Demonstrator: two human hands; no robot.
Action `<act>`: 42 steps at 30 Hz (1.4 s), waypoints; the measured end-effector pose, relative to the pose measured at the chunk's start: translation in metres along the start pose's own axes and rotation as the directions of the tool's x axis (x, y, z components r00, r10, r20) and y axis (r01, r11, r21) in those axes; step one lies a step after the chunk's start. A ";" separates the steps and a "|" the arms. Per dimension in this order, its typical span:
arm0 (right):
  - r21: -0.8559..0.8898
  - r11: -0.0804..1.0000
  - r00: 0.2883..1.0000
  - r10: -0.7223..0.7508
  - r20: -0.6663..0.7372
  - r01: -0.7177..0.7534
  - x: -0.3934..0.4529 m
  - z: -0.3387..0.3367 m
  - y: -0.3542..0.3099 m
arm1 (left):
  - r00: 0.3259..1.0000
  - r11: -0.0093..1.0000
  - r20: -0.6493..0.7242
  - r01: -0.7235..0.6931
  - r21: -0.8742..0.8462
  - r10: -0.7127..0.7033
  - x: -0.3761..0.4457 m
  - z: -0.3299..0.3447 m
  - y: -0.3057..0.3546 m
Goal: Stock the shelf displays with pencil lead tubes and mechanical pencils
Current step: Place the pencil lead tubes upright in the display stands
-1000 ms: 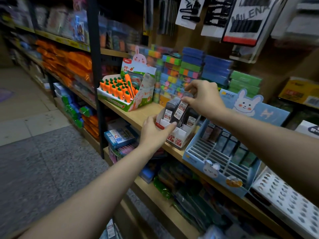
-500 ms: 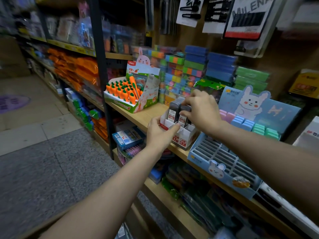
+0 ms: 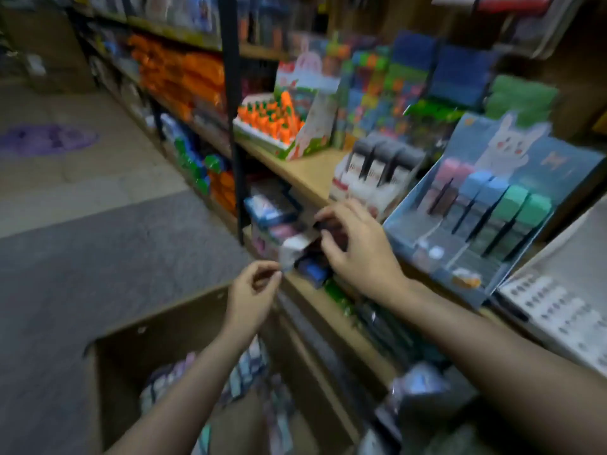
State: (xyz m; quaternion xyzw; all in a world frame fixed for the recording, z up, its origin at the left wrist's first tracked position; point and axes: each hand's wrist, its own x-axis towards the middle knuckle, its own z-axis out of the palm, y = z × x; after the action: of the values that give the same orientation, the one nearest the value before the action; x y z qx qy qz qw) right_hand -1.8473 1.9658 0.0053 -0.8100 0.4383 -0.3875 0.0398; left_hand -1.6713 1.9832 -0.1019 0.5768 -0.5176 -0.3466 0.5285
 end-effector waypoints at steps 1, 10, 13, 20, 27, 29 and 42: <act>0.020 1.000 0.993 -0.001 0.122 -0.001 -0.015 0.022 -0.006 | 0.993 0.995 -0.064 0.097 0.025 -0.096 -0.016 -0.012 -0.022; -0.159 0.873 0.508 0.407 0.759 -0.462 -0.140 0.189 -0.005 | 0.643 0.621 -0.292 0.764 0.177 -0.708 -0.133 -0.072 -0.174; -0.270 0.857 0.370 0.446 0.815 -0.439 -0.166 0.222 0.005 | 0.607 0.458 -0.251 0.760 0.461 -0.754 -0.144 -0.072 -0.192; -0.318 0.879 0.351 0.441 0.826 -0.357 -0.180 0.279 0.009 | 0.604 0.339 -0.251 0.690 0.639 -0.757 -0.152 -0.042 -0.216; -0.259 0.718 0.395 0.604 0.692 -0.645 -0.167 0.315 0.013 | 0.591 0.403 -0.499 0.803 0.439 -0.633 -0.137 -0.049 -0.239; -0.257 0.691 0.389 0.630 0.672 -0.676 -0.167 0.321 0.016 | 0.566 0.428 -0.522 0.825 0.370 -0.639 -0.132 -0.048 -0.242; 0.041 0.338 0.246 0.592 0.768 -0.940 -0.177 0.320 0.012 | 0.493 0.510 -0.507 0.852 0.116 -0.707 -0.121 -0.046 -0.229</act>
State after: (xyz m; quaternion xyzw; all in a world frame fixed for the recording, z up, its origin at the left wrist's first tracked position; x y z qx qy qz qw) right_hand -1.6993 2.0017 -0.3270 -0.4989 0.6290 -0.1096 0.5860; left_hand -1.6016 2.0897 -0.3318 0.8910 -0.1265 -0.3272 0.2882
